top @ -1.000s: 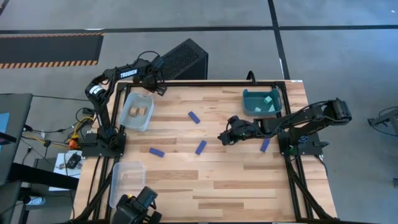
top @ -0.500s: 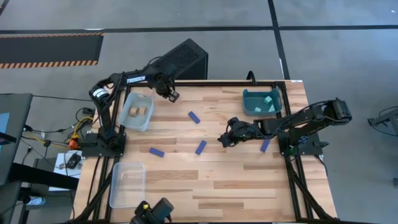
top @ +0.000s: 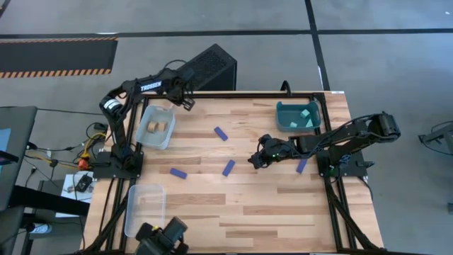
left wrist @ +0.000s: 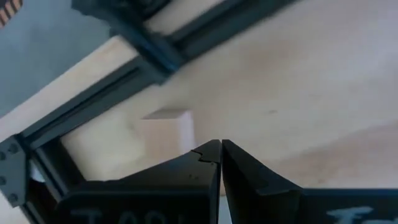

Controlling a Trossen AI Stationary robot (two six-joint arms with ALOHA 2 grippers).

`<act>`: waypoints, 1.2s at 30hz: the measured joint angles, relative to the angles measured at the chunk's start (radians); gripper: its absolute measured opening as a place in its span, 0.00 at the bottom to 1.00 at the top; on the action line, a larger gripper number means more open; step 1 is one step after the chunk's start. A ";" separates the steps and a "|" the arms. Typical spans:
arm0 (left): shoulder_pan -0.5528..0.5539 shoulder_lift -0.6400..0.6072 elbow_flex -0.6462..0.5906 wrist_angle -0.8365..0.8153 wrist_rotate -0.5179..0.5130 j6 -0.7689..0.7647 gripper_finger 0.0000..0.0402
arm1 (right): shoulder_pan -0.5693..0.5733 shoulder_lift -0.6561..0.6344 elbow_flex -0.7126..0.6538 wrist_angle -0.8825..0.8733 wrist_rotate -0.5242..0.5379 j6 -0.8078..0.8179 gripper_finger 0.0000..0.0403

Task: Sort & place blocks by color
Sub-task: Put the light brown block into the white bin

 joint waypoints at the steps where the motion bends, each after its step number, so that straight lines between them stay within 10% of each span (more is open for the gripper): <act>1: 0.011 0.000 0.000 0.001 -0.001 -0.003 0.00 | 0.000 0.000 0.000 0.000 0.000 0.000 0.40; 36: 0.074 0.000 -0.051 -0.016 -0.079 0.025 0.00 | 0.040 0.000 0.000 -0.032 -0.016 0.028 0.40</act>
